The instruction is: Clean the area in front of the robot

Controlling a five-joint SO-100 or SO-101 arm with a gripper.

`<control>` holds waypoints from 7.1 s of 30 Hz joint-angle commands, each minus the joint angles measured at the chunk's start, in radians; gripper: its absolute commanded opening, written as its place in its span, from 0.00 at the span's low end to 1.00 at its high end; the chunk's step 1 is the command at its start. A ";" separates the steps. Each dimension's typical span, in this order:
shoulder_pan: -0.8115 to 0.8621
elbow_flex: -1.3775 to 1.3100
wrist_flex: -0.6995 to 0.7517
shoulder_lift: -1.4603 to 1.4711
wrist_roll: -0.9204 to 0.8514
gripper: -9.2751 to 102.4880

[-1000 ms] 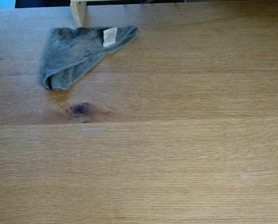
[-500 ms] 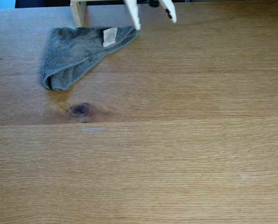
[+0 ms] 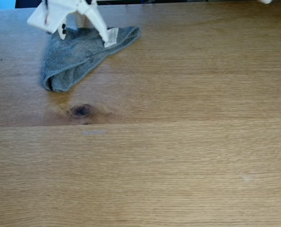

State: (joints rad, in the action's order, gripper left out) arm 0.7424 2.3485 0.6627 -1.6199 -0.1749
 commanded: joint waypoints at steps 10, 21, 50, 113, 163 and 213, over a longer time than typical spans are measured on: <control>0.138 -0.094 -0.137 0.284 -0.216 0.47; 0.126 -0.097 -0.305 0.472 -0.310 0.28; -0.603 -0.112 -0.569 0.074 -0.161 0.08; -0.701 -0.658 -0.836 0.824 -0.060 0.08; -0.758 -0.629 -0.359 0.574 0.058 0.08; -0.055 -1.216 0.744 0.219 -0.123 0.08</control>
State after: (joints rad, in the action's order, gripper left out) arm 0.5246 1.1305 1.2625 -1.1827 -0.2592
